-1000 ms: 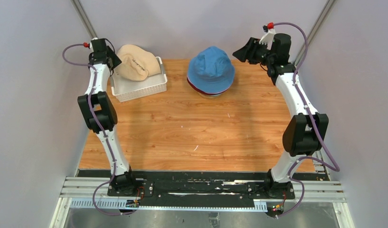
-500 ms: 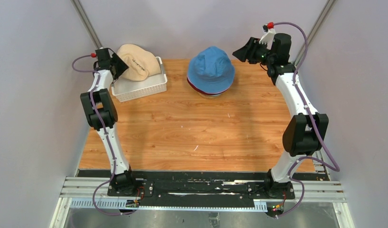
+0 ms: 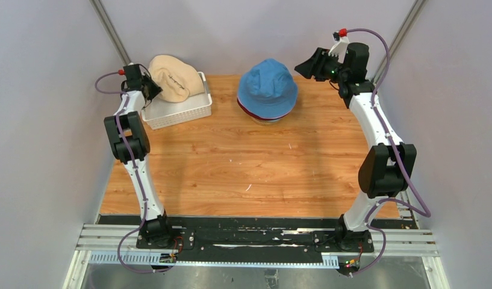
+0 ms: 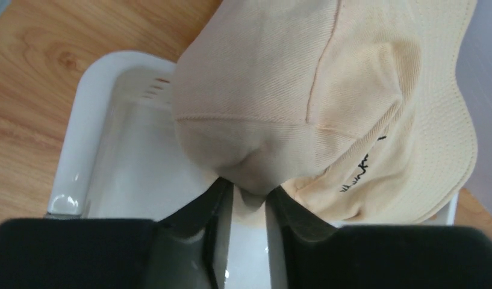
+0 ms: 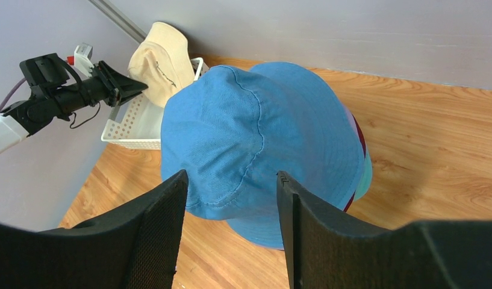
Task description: Stack the hats
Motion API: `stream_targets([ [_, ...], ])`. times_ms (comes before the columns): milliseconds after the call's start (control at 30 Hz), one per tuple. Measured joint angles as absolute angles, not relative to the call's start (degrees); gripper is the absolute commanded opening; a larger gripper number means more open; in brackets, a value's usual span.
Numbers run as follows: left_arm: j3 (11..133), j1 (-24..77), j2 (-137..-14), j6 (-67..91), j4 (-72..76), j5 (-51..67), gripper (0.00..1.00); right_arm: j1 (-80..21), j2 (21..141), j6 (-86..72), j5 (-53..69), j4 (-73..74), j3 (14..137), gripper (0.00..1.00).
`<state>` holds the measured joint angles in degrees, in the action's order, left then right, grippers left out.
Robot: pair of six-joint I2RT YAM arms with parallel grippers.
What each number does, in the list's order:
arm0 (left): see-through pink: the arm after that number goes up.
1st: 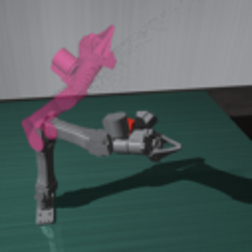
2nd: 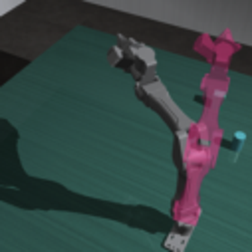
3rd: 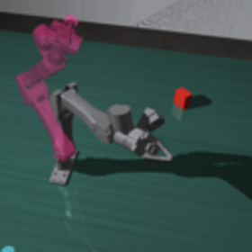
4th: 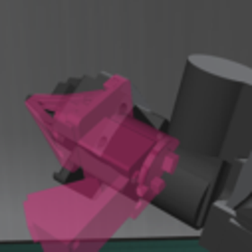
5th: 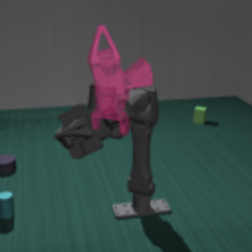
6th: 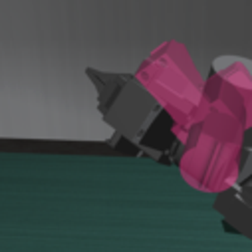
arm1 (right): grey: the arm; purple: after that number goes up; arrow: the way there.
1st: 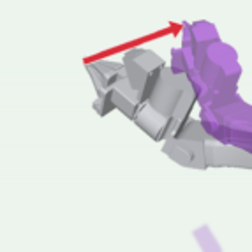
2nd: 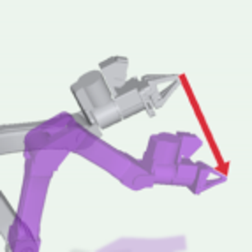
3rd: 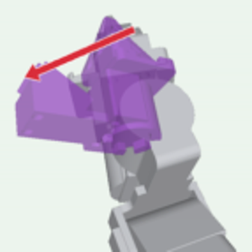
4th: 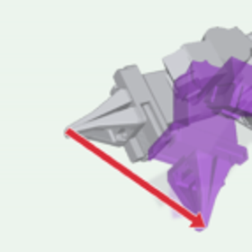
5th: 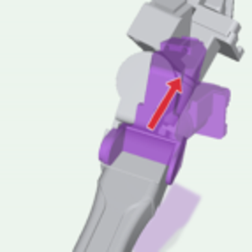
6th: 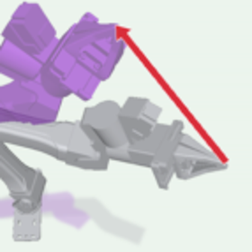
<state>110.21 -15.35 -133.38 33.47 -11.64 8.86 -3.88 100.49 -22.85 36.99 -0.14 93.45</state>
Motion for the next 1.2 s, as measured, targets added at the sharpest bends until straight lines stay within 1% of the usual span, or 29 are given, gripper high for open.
stream_targets([
  [67,110.21,-15.35,-133.38,33.67,-11.05,8.84,0.05,-3.88,100.49,-22.9,36.99,-0.16,93.41,0.55],
  [100,110.21,-15.35,-133.38,33.47,-10.57,8.93,0.01,-3.88,100.49,-22.9,36.99,-0.16,93.34,0.55],
  [267,110.0,-15.35,-133.38,33.41,-8.82,9.69,0.0,-3.88,100.49,-22.92,37.01,-0.16,93.25,0.54],
  [400,105.38,-15.35,-131.07,33.76,-5.45,11.11,0.0,-3.88,100.49,-22.94,37.01,-0.16,93.25,0.54],
  [533,99.68,-15.09,-125.16,34.39,-4.38,12.91,0.0,-3.88,100.49,-22.94,37.04,-0.16,93.25,0.54],
  [633,98.06,-14.31,-119.28,34.59,-4.23,14.31,0.0,-3.88,100.44,-22.94,37.06,-0.19,93.25,0.54],
  [867,100.27,-10.09,-107.13,35.97,-1.87,18.28,0.0,-3.88,99.88,-22.92,37.1,-0.19,93.25,0.54],
  [1033,103.94,-7.05,-103.0,37.69,-1.48,20.86,0.0,-3.99,99.13,-22.94,37.95,-0.27,93.25,0.54],
  [1200,104.68,-4.8,-99.98,40.84,-1.43,24.27,0.0,-4.6,98.89,-24.8,40.45,-2.59,93.34,0.54],
])
